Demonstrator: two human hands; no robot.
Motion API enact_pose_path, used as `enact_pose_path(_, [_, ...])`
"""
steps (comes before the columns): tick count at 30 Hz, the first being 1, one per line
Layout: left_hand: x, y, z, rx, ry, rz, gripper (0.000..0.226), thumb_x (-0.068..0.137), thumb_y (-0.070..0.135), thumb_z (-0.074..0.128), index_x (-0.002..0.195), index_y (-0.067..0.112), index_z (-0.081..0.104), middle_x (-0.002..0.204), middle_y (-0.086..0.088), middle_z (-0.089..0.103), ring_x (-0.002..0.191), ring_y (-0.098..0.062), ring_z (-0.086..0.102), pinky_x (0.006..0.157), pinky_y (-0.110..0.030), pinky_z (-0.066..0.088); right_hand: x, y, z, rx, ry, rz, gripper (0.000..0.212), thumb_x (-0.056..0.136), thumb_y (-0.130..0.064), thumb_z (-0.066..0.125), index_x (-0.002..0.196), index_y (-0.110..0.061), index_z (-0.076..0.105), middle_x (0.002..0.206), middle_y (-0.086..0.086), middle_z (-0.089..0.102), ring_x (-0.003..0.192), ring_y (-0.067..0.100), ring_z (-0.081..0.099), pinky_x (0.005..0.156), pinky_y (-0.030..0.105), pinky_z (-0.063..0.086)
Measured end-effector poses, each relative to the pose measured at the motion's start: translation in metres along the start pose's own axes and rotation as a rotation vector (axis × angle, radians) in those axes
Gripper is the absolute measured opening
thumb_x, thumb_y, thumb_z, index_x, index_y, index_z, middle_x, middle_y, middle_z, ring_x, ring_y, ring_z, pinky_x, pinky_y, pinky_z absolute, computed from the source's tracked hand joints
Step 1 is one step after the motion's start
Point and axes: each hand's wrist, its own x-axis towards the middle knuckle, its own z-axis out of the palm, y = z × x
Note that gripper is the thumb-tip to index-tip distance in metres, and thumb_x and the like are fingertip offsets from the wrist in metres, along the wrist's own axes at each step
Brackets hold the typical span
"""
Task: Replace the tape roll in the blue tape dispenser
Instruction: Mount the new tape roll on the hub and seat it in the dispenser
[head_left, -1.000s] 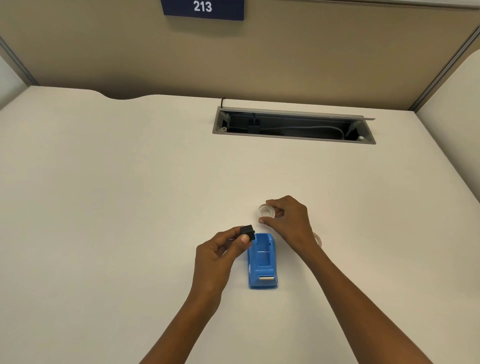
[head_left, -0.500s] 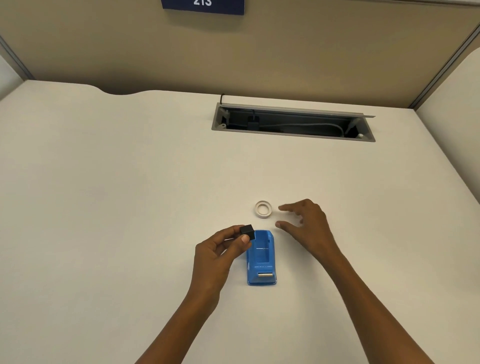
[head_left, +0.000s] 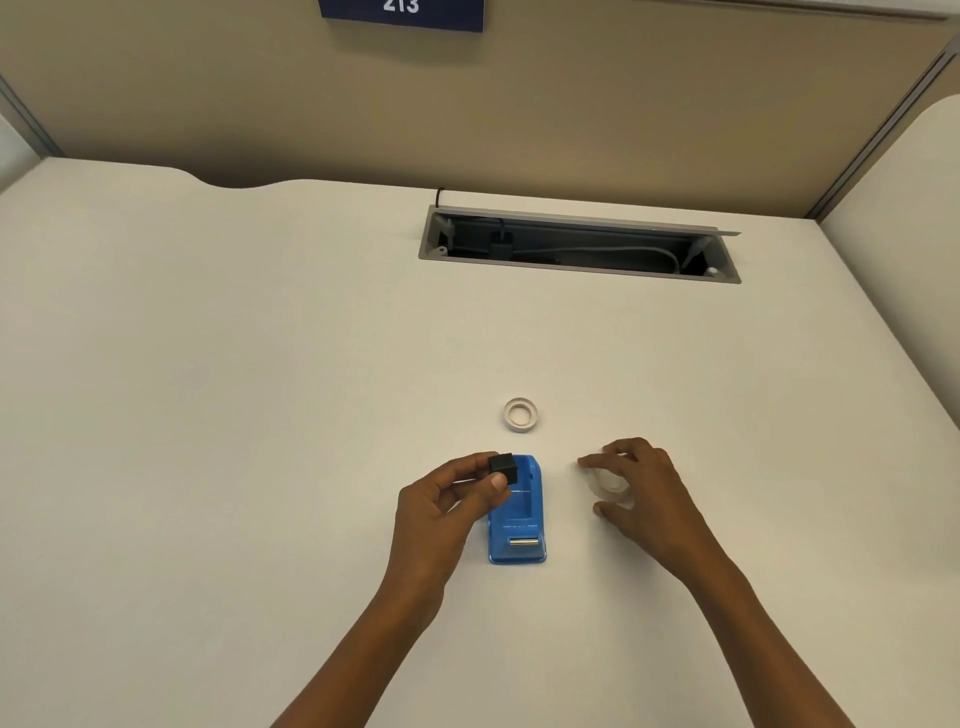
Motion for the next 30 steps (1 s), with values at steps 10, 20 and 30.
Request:
enact_pose_path(10, [-0.005,0.007,0.008,0.021,-0.064,0.017,0.022,0.076,0.019,0.072,0.096,0.029,0.070,0.098,0.001,0.075,0.093,-0.016,0.070,0.090,-0.033,0.050,-0.020,-0.038,-0.030,0.571,0.023,-0.072,0.051,0.070,0.001,0.075,0.106,-0.034,0.066,0.119,-0.009,0.057,0.091,0.006,0.061,0.070,0.016,0.052])
enact_pose_path(20, [-0.007,0.010,0.012,0.072,-0.092,0.063,0.022,0.075,0.019,0.072,0.094,0.031,0.071,0.093,0.011,0.075,0.092,-0.010,0.069,0.083,-0.026,0.050,-0.026,-0.069,-0.035,0.698,-0.165,-0.061,0.045,0.070,-0.016,0.079,0.109,-0.036,0.064,0.112,-0.008,0.066,0.083,0.011,0.066,0.067,0.018,0.052])
enact_pose_path(30, [-0.010,0.007,0.011,0.064,-0.100,0.066,0.024,0.074,0.016,0.073,0.093,0.031,0.073,0.091,0.010,0.076,0.090,-0.007,0.069,0.072,-0.008,0.050,-0.026,-0.065,-0.027,0.658,-0.177,-0.083,0.044,0.067,-0.027,0.079,0.107,-0.037,0.066,0.106,-0.009,0.070,0.088,0.010,0.067,0.073,0.023,0.056])
